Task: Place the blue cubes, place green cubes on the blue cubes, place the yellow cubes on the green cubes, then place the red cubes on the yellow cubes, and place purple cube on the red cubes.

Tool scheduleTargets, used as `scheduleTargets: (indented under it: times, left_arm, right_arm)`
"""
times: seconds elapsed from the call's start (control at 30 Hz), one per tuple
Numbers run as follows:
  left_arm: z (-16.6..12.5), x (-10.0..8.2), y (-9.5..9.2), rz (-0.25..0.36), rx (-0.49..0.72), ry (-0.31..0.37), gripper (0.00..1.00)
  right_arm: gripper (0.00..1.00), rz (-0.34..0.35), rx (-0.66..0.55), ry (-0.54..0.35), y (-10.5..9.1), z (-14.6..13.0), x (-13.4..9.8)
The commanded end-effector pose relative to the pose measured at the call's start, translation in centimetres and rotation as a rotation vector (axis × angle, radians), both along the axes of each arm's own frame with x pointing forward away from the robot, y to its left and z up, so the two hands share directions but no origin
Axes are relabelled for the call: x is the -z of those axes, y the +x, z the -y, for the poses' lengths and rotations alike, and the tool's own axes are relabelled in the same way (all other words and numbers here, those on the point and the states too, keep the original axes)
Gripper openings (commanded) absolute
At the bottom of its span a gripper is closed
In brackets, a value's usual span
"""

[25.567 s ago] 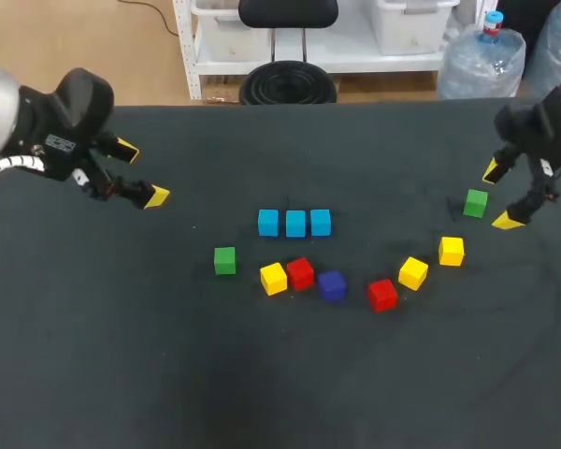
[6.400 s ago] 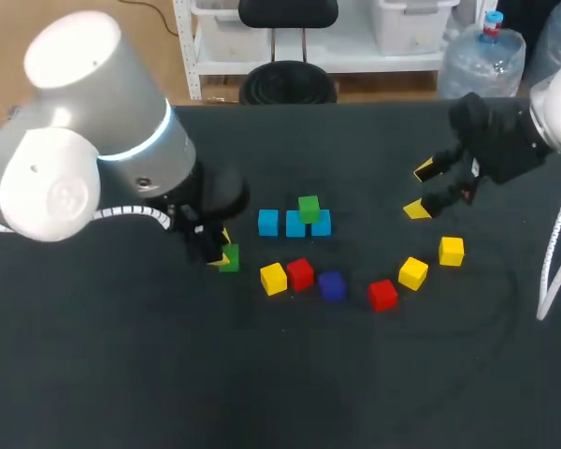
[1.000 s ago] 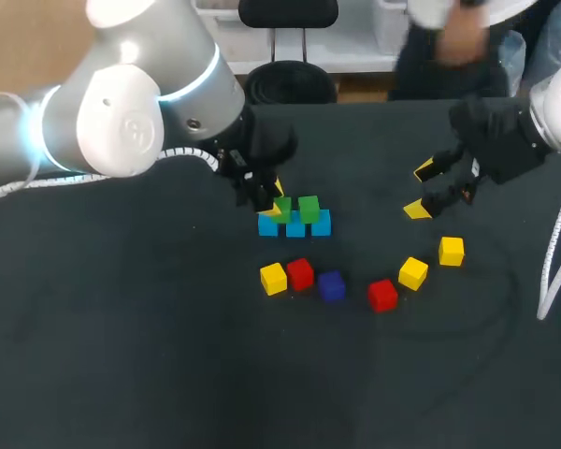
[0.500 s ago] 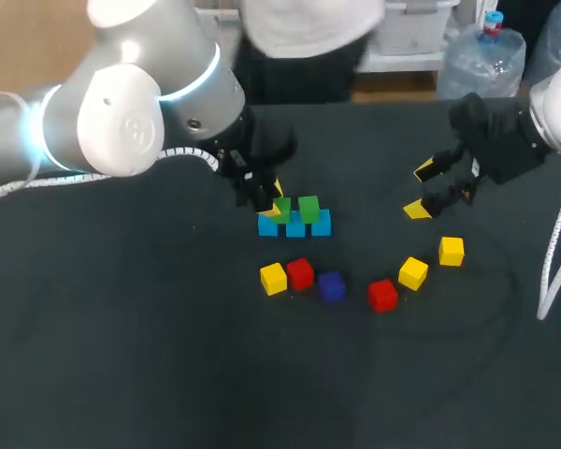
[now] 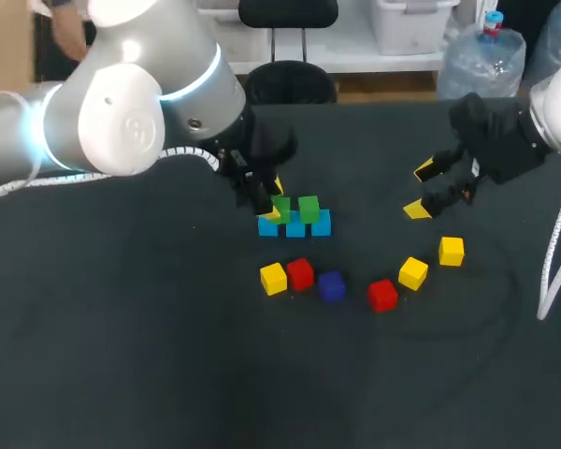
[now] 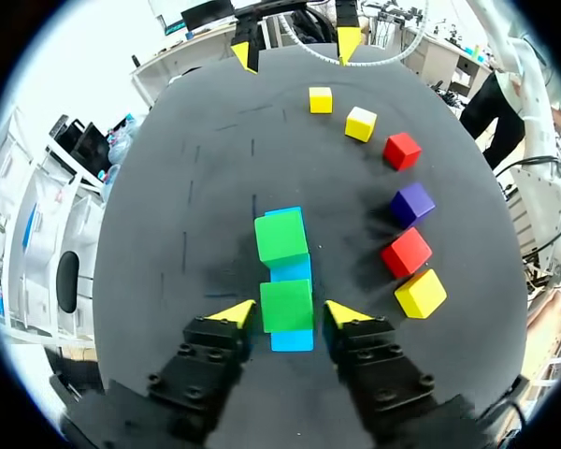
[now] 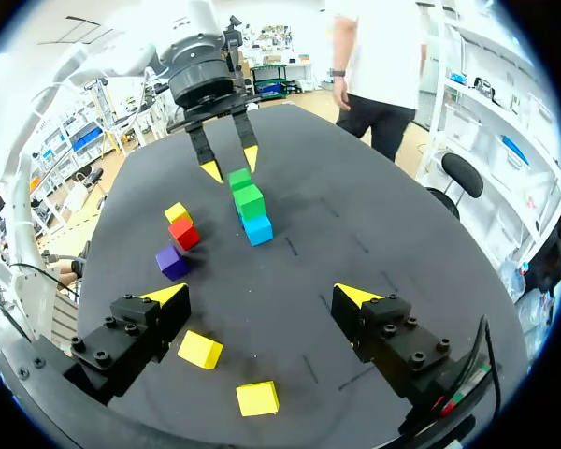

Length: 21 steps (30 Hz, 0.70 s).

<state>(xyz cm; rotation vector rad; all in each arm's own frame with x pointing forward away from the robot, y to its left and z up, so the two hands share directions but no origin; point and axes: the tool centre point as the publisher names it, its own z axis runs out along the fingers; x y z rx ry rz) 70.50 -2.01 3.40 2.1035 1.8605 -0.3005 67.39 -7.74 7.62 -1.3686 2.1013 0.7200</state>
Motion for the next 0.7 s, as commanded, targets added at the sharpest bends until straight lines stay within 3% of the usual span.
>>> scheduleTargets:
  times: [0.03, 0.07, 0.1, 0.17, 0.43, 0.7]
  left_arm:
    - [0.1, 0.0, 0.3, -0.005, 0.000, 0.007, 0.82]
    - [0.1, -0.1, 0.3, -0.005, -0.001, 0.008, 0.93]
    - [0.1, -0.1, 0.3, -0.005, -0.002, 0.008, 0.98]
    - [0.0, -0.1, 0.3, -0.004, -0.003, 0.009, 1.00]
    - [-0.3, -1.7, 0.4, 0.022, -0.020, 0.000, 1.00]
    - [-1.1, -4.7, -0.2, 0.056, -0.085, -0.032, 1.00]
  right_arm:
    - [1.00, 0.000, -0.001, 0.002, 0.1, 0.0, 0.1]
    - [1.00, 0.000, -0.001, 0.002, 0.1, 0.0, 0.1]
    - [1.00, 0.000, -0.001, 0.002, 0.1, 0.0, 0.1]
    - [1.00, 0.000, -0.001, 0.002, 0.1, 0.0, 0.1]
    - [1.00, 0.000, -0.001, 0.002, 0.1, 0.0, 0.1]
    - [1.00, 0.000, -0.001, 0.002, 0.1, 0.0, 0.1]
